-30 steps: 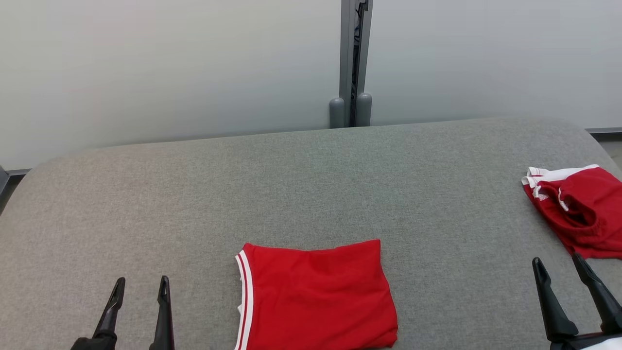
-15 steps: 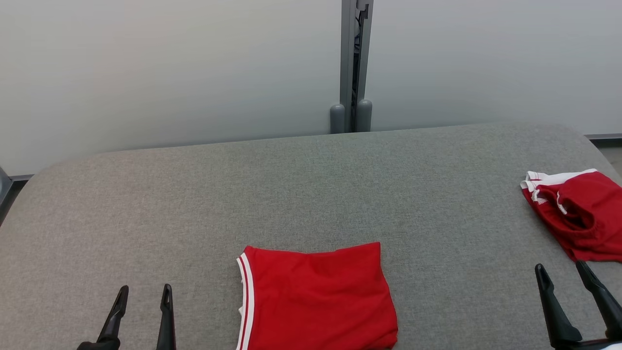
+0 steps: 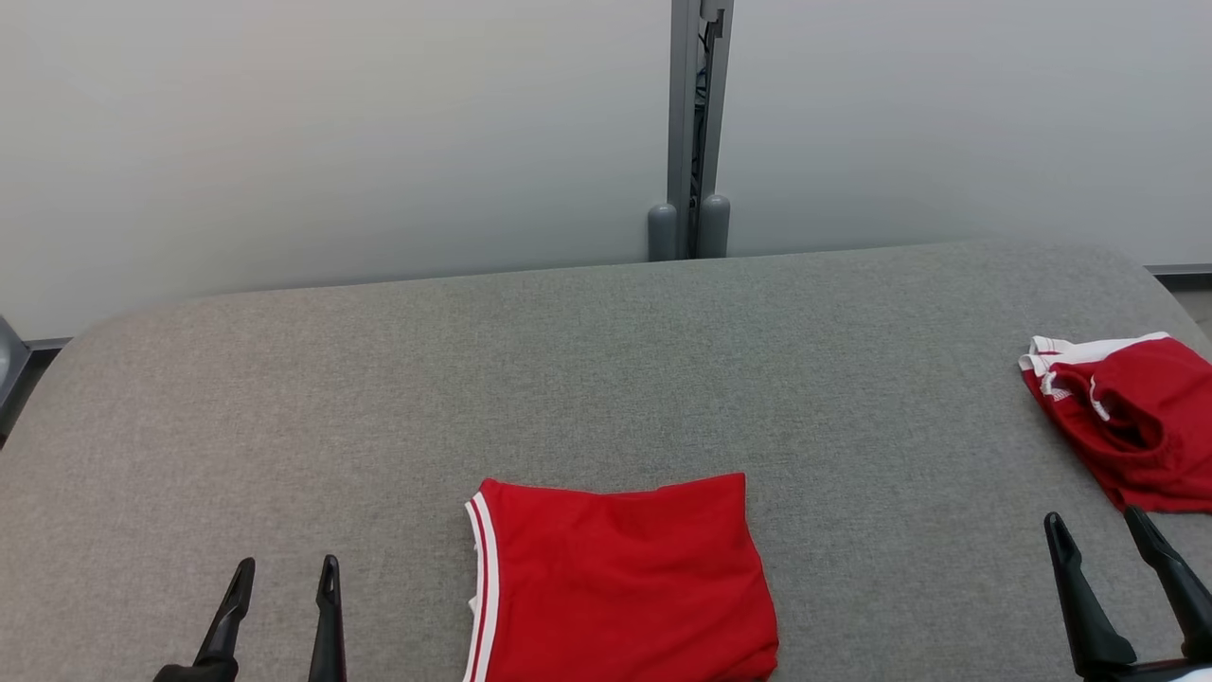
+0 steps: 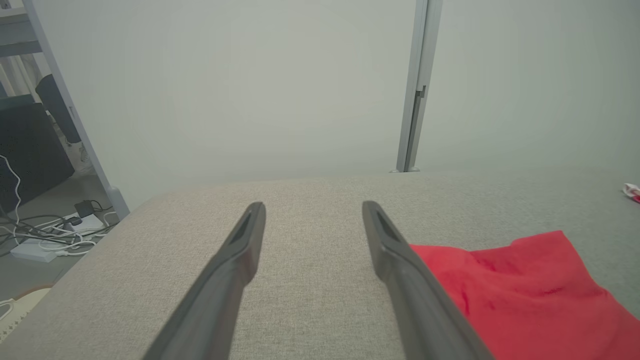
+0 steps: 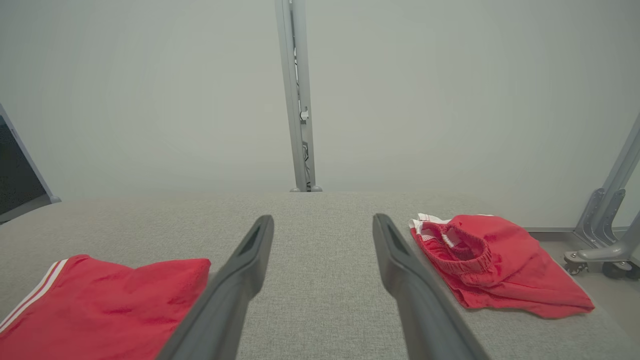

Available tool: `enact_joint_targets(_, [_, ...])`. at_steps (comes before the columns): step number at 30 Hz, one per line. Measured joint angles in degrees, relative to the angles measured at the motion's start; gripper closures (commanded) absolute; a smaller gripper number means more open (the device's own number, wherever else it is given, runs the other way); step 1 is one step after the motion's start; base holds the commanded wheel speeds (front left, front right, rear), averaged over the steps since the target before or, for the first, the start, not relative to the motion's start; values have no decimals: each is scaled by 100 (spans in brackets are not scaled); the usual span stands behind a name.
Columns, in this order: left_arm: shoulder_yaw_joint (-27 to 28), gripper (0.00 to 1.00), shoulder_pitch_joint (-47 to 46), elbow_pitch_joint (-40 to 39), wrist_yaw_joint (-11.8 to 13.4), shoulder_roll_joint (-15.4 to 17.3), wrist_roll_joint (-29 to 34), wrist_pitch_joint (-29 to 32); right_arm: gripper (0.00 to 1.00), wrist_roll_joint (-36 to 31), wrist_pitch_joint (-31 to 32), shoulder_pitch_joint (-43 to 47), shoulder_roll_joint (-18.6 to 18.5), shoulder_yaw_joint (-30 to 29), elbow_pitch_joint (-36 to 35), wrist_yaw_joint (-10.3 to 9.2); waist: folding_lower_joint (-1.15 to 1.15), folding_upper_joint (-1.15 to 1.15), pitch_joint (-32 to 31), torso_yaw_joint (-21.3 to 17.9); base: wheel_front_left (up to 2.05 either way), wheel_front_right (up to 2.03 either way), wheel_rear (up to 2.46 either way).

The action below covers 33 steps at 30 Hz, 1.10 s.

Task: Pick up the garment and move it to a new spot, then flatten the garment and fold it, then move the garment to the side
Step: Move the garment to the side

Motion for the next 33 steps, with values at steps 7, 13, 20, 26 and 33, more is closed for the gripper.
enact_joint_targets(7, [-22,0,-8,-32,25,4,-10,8,0,10,0,1,-1,-10,18,0,0,0,20,32,0,0,0])
enact_joint_targets(13, [-100,0,-157,-75,4,12,-13,27,0,25,-8,2,0,-131,44,0,0,0,70,155,0,0,0])
enact_joint_targets(20, [-305,0,-636,-89,-112,-56,11,-3,0,190,1,-220,-147,232,283,0,0,0,246,612,0,0,0])
enact_joint_targets(26, [-479,0,-1116,64,-220,-227,26,-180,0,528,-9,-629,-342,946,973,0,0,0,566,1088,0,0,0])
enact_joint_targets(33, [-590,0,-1577,352,-321,-400,46,-424,0,988,-141,-1072,-437,1737,2034,0,0,0,954,1584,0,0,0])
